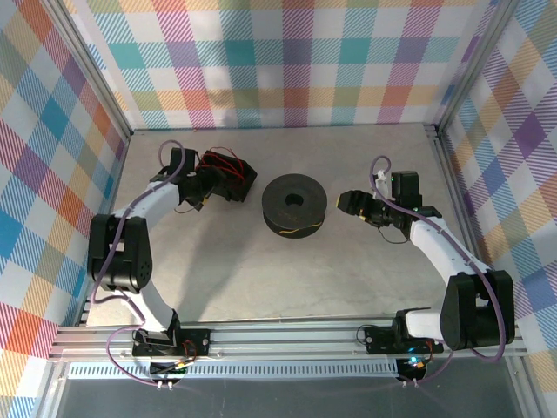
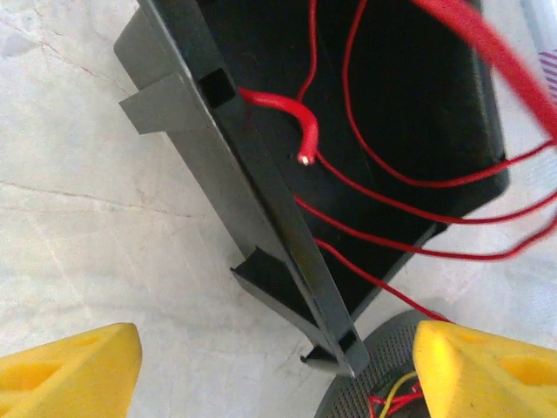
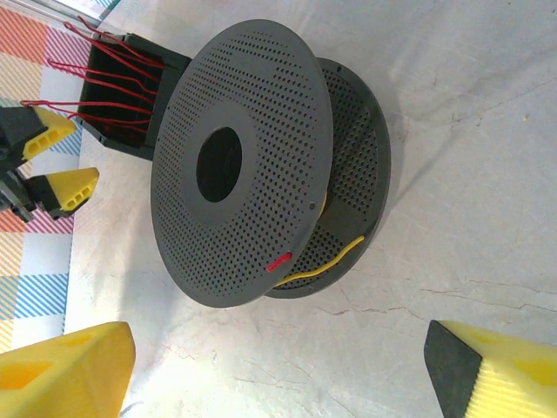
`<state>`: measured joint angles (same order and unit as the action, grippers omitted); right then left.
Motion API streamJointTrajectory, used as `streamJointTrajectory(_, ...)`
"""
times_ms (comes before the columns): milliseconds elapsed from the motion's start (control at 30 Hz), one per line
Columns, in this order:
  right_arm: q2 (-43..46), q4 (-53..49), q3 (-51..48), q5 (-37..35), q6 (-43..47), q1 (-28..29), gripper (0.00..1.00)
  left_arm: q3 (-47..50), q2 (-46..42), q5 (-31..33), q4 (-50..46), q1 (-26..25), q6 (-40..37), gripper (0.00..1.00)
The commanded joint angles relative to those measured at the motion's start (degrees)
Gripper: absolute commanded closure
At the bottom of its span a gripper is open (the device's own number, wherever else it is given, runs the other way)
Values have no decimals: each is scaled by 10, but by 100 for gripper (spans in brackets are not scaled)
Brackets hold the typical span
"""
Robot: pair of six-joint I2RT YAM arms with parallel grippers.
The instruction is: Wrap the cables
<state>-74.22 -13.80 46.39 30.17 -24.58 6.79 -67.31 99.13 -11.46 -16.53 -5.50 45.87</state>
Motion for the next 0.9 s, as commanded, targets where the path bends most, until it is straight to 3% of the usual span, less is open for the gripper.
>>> streamJointTrajectory(0,-4,-11,20,-4,12,5,13,-24,37,1,-30,0,10,21)
streamJointTrajectory(233,-10,-15,24,-3,13,8,13,-20,23,32,-60,-1,-12,26)
streamJointTrajectory(467,-16,-17,26,-4,14,12,13,1,-47,90,-125,-1,-49,30)
streamJointTrajectory(867,-18,-12,35,9,27,47,17,128,-194,119,-141,0,-75,30)
